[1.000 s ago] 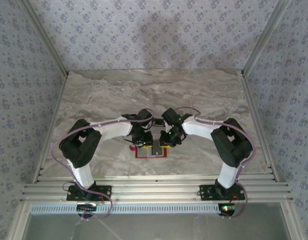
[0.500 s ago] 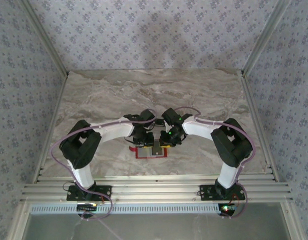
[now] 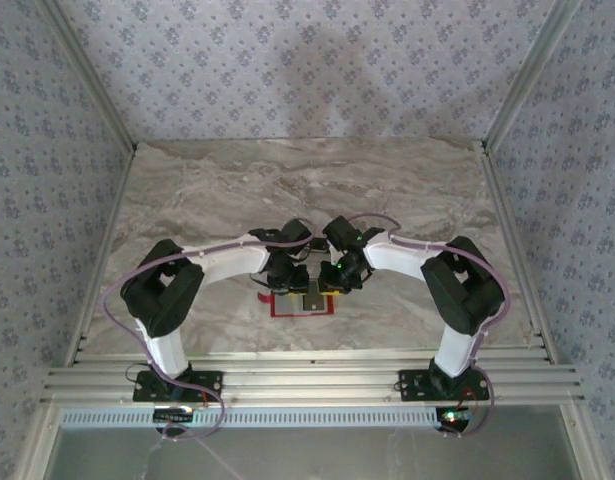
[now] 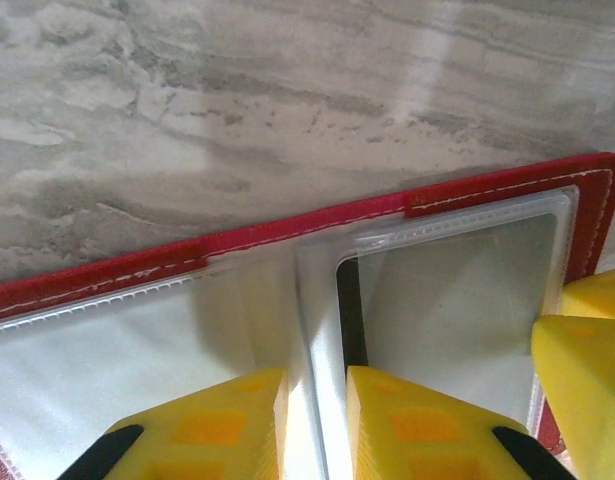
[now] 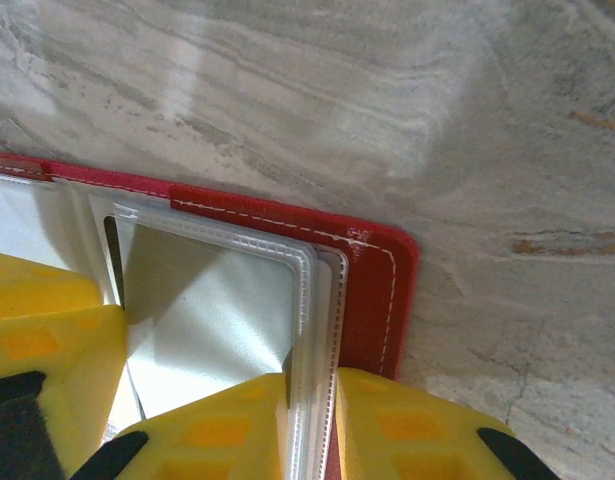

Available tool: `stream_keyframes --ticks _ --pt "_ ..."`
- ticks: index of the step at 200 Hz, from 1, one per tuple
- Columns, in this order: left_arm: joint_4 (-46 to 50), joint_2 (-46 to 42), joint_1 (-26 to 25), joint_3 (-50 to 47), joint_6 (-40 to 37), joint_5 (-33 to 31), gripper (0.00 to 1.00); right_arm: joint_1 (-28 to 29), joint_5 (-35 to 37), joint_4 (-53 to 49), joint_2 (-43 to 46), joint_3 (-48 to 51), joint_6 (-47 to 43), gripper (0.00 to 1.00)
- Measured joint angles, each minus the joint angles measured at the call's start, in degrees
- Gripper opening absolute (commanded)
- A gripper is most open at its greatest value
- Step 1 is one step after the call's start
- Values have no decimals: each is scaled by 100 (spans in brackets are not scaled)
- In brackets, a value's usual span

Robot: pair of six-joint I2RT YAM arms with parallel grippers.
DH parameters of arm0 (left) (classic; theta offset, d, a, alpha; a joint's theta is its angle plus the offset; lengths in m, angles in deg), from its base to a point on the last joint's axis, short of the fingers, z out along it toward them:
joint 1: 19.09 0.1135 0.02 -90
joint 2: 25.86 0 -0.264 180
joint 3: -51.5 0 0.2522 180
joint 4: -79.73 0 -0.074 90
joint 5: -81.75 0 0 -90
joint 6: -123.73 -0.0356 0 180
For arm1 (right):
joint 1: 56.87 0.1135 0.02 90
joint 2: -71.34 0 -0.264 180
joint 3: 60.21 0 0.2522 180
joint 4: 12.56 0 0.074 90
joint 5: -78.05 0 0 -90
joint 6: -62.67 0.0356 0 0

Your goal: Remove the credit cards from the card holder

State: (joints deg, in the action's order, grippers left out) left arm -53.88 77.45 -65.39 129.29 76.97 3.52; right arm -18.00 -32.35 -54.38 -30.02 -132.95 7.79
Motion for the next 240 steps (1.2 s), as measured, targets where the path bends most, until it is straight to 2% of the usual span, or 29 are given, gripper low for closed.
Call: stream_keyframes --ticks 63,126,191,224,240 --pt "90 7 -24 37 -131 -92 32 -11 -2 0 0 0 0 20" --pt "492 186 -151 356 -238 -326 31 -17 -2 0 0 0 0 20" --pt "1010 210 -208 452 -326 -846 26 -17 0 0 0 0 -4 28" --pt "1019 101 -208 452 -339 -828 28 -15 -4 4 2 0 0 36" --pt "896 -22 -208 450 -334 -697 28 -15 -4 7 13 -2 -4 36"
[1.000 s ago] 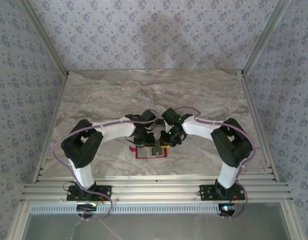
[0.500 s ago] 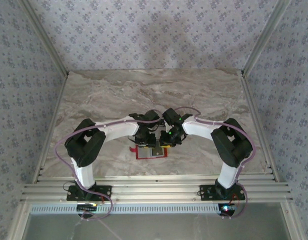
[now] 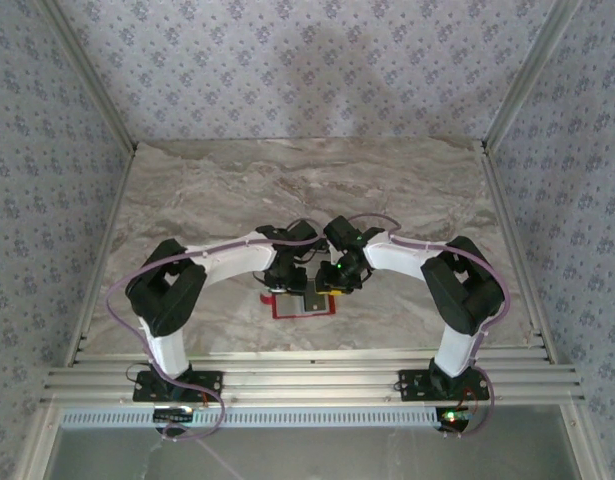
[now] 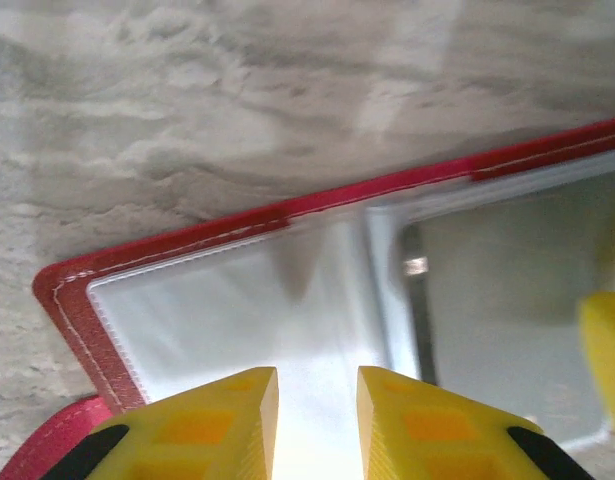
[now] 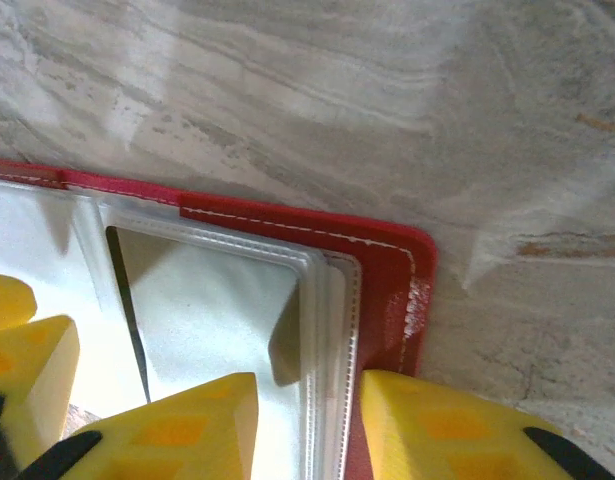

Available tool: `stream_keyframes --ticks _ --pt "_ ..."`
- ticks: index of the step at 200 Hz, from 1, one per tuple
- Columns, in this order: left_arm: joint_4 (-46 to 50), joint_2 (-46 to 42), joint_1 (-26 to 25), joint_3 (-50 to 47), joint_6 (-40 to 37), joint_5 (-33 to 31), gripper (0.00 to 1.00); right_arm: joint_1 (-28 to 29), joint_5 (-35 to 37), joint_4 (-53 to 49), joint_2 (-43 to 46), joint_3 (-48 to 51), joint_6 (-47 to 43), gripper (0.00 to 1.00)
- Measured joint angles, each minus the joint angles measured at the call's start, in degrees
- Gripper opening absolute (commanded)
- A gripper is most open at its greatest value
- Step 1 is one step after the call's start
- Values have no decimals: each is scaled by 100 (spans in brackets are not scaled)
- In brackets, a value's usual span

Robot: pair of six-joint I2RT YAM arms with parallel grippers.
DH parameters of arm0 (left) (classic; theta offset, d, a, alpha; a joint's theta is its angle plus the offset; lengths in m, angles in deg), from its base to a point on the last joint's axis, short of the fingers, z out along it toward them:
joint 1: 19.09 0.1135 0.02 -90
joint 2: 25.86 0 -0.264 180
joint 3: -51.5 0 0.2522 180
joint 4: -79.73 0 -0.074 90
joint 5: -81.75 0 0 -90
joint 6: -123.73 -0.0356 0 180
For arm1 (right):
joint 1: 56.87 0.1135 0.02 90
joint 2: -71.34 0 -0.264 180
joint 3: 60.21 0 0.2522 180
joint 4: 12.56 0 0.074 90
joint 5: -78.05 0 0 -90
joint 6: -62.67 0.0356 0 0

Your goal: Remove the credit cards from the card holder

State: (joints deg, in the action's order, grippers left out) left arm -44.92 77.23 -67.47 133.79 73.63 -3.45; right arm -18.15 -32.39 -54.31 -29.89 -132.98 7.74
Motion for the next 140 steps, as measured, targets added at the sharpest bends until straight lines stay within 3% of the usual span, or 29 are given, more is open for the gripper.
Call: stream_keyframes --ticks 71,140 --pt "-833 -111 122 -282 173 769 19 -13 74 -87 61 2 4 28" --pt "-1071 -4 203 -494 245 920 17 -22 74 -92 61 4 2 26"
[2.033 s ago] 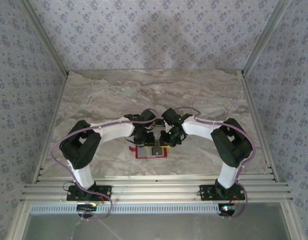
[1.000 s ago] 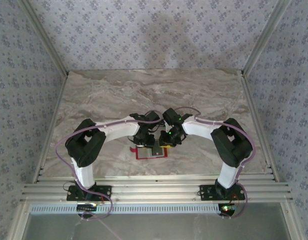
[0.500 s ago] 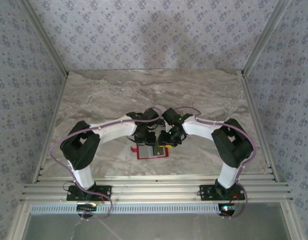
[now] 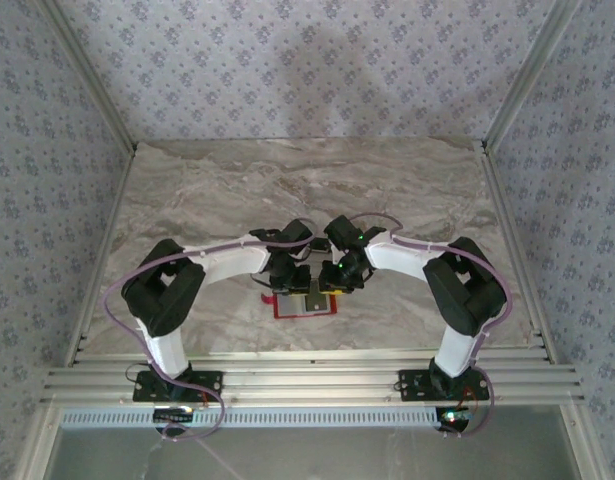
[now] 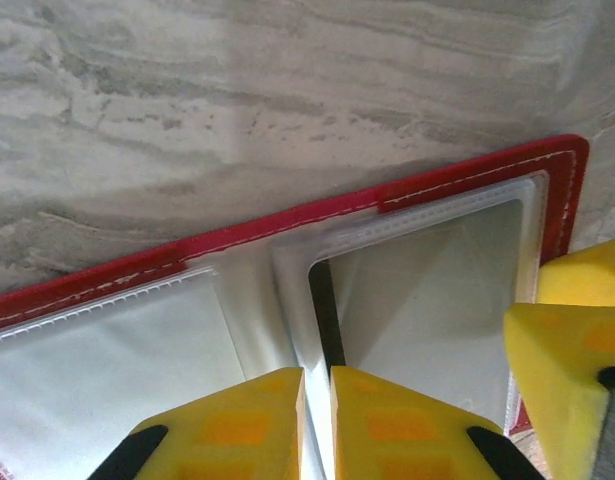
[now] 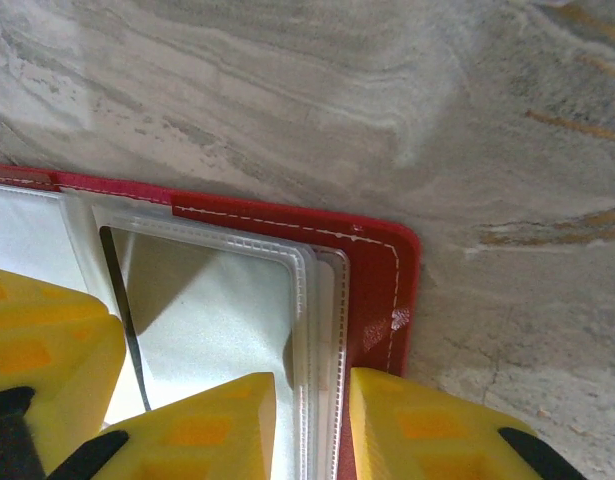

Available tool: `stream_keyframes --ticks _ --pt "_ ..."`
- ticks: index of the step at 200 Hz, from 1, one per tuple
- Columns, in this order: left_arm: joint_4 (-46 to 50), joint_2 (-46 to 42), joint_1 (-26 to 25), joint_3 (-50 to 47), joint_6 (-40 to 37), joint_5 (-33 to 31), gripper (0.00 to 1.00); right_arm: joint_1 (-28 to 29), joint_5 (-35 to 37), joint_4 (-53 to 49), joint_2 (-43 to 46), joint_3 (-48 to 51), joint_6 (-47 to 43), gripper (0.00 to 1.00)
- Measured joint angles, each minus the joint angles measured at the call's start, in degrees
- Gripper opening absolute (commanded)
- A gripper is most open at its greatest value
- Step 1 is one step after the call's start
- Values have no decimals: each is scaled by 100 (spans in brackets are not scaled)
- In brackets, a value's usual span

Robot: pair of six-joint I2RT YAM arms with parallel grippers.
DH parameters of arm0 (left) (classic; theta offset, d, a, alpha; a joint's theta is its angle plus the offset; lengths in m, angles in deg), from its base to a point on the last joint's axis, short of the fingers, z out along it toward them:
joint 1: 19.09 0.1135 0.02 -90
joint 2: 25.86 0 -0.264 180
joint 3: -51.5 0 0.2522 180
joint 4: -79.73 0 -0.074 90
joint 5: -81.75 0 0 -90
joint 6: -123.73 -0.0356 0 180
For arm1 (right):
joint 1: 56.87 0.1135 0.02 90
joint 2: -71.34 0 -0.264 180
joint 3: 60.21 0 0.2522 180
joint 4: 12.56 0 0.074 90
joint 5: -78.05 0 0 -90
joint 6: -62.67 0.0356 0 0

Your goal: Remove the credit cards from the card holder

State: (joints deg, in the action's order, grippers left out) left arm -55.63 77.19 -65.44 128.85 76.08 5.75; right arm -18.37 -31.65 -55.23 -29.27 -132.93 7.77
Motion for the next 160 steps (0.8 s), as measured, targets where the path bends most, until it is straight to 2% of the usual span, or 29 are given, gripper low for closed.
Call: stream_keyframes --ticks 45,160 --pt "-98 20 2 -35 35 57 21 -11 0 0 0 11 0 26" --pt "-79 52 9 -37 33 42 21 -24 -2 2 0 31 0 28"
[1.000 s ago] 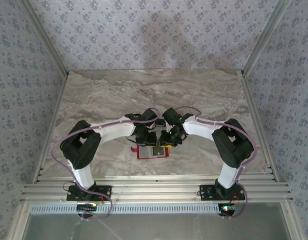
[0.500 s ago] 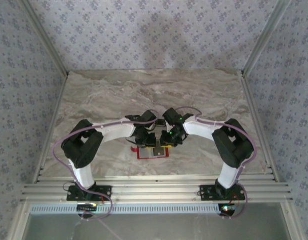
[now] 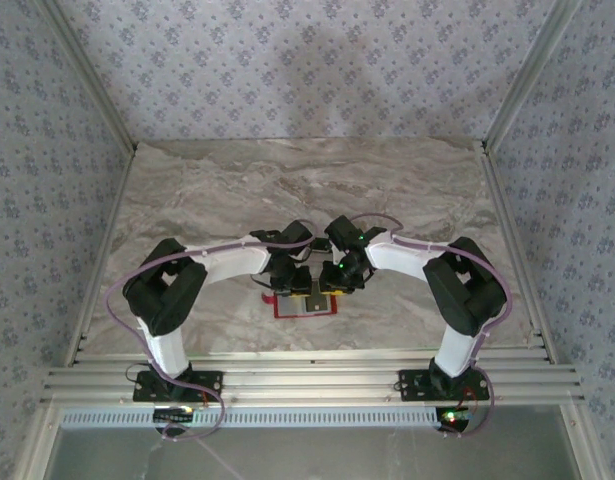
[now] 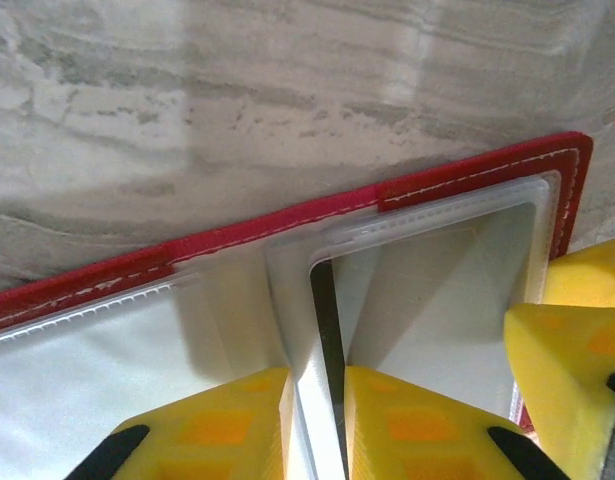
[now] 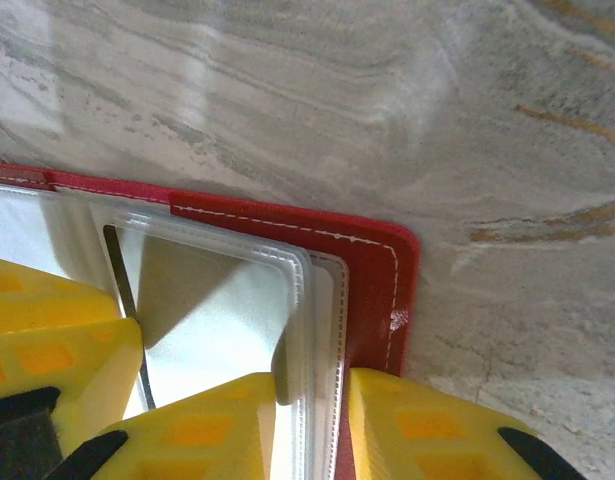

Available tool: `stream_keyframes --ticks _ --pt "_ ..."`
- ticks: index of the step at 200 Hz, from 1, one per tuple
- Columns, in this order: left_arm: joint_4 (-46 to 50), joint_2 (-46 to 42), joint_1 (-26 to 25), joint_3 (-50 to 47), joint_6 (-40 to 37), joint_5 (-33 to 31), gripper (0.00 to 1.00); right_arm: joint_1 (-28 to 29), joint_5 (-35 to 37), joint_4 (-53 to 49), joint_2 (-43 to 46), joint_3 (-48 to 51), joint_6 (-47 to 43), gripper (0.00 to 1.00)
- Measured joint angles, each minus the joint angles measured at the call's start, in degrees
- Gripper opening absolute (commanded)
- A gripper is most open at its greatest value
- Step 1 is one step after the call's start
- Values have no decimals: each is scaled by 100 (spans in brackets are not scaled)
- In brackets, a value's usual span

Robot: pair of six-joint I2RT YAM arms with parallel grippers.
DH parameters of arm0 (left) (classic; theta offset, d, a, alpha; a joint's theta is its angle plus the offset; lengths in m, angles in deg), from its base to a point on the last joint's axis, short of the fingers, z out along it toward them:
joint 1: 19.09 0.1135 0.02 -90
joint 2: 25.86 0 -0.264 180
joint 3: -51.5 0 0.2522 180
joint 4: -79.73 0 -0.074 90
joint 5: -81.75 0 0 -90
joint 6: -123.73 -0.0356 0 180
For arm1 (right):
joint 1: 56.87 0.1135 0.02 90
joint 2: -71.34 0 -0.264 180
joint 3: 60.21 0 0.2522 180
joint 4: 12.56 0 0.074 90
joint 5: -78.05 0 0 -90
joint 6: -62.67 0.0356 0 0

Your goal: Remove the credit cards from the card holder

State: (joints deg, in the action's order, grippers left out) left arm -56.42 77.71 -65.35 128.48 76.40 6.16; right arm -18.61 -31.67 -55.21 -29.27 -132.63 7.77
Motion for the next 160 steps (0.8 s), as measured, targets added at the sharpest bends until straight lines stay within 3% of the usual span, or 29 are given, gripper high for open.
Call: stream_keyframes --ticks 77,111,160 --pt "431 9 -76 120 -24 -461 20 -2 22 13 0 24 2 25" --pt "450 -103 -72 111 -15 -525 24 -4 26 24 0 35 2 25" --pt "-494 -529 232 -564 247 133 31 -4 28 26 0 35 2 25"
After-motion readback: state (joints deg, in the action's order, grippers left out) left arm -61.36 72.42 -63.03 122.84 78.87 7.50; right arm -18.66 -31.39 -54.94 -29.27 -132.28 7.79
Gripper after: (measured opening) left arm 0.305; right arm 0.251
